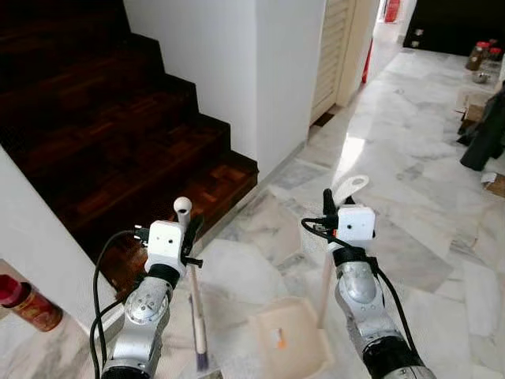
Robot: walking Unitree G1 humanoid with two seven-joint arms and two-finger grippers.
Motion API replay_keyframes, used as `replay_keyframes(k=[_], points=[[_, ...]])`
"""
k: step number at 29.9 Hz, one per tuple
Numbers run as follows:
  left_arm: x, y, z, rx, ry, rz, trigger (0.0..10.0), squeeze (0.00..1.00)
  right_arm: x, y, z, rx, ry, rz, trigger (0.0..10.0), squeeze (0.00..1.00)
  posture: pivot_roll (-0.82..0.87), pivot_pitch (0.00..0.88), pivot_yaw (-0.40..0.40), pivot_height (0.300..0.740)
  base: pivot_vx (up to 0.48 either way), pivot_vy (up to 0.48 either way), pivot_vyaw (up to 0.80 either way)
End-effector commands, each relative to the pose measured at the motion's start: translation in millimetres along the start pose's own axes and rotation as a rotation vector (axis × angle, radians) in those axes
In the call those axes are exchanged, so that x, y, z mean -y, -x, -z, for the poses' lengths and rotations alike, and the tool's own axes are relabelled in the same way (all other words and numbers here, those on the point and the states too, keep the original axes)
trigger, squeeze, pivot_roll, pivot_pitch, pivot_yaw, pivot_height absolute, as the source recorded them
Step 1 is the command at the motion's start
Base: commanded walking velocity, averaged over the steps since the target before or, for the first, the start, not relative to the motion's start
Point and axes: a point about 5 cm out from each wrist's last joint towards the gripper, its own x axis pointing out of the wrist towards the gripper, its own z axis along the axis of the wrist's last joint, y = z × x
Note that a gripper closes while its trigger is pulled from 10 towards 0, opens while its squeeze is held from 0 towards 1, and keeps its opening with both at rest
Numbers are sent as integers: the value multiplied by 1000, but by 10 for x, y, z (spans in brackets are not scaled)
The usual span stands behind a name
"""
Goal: Sweep floor
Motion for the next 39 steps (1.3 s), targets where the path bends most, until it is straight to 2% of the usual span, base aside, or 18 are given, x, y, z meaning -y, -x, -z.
replay_keyframes(k=[1, 18, 24, 29, 34, 39], points=[[-12, -29, -92, 49, -3, 0, 10000, 0, -19, -37, -65, 33, -14, 4, 10000, 0, 83, 0, 40, 740, 0, 0, 0], [15, -31, -85, 41, 20, 18, 10000, 0, -10, -43, -46, 13, -22, 10, 10000, 0, 85, 0, 35, 740, 0, 0, 0], [15, -31, -83, 39, 22, 19, 10000, 0, -15, -46, -43, 10, -24, 9, 10000, 0, 88, 0, 35, 740, 0, 0, -733], [12, -31, -82, 38, 25, 21, 10000, 0, -29, -46, -53, 18, -21, 6, 10000, 0, 88, 0, 36, 740, 0, 0, 0], [12, -30, -79, 34, 31, 24, 10000, 0, -36, -45, -41, 5, -27, 7, 10000, 0, 89, 0, 37, 740, 0, 387, 0], [20, -32, -85, 37, 32, 28, 10000, 0, -42, -45, -44, 9, -29, 3, 10000, 0, 89, 0, 37, 740, 0, 480, -663]])
